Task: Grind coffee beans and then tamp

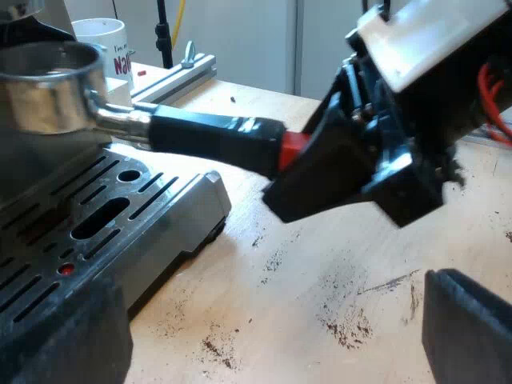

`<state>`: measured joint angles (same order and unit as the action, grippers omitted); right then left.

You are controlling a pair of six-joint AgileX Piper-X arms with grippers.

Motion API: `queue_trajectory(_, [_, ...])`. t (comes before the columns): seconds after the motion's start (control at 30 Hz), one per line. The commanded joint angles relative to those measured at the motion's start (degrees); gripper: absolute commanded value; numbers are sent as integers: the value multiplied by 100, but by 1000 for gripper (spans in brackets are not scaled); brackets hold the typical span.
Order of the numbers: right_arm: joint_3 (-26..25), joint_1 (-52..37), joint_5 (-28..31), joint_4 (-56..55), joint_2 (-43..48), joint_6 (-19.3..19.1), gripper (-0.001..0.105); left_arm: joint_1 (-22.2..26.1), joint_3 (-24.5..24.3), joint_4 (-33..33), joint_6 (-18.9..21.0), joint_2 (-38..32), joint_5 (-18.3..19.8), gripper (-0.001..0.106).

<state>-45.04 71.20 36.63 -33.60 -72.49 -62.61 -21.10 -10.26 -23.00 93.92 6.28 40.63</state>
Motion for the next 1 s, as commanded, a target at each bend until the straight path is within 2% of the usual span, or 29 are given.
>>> queue_trajectory(0.03, [-61, 163, 172, -142, 302, -12, 0, -7, -5, 60, 3, 10, 69, 76])
queue_trajectory(0.37, [12, 777, 172, -915, 692, -130, 0, -7, -5, 60, 3, 10, 69, 76])
queue_trajectory(0.4, [48, 818, 156, -905, 740, -269, 0, -7, -5, 60, 3, 10, 69, 76])
queue_trajectory(0.47, [200, 848, -204, -808, 902, -838, 0, -7, -5, 60, 3, 10, 69, 76])
queue_trajectory(0.53, [350, 839, -485, -683, 1058, -1145, 0, -7, -5, 60, 3, 10, 69, 76])
queue_trajectory(0.7, [696, 841, -609, -424, 1439, -1429, 0, -7, -5, 60, 3, 10, 69, 76])
queue_trajectory(0.83, [1143, 759, -1245, -365, 1677, -1856, 0, -7, -5, 60, 3, 10, 69, 76])
queue_trajectory(1.0, [1492, 471, -1522, 123, 1706, -2360, 0, -7, -5, 60, 3, 10, 69, 76])
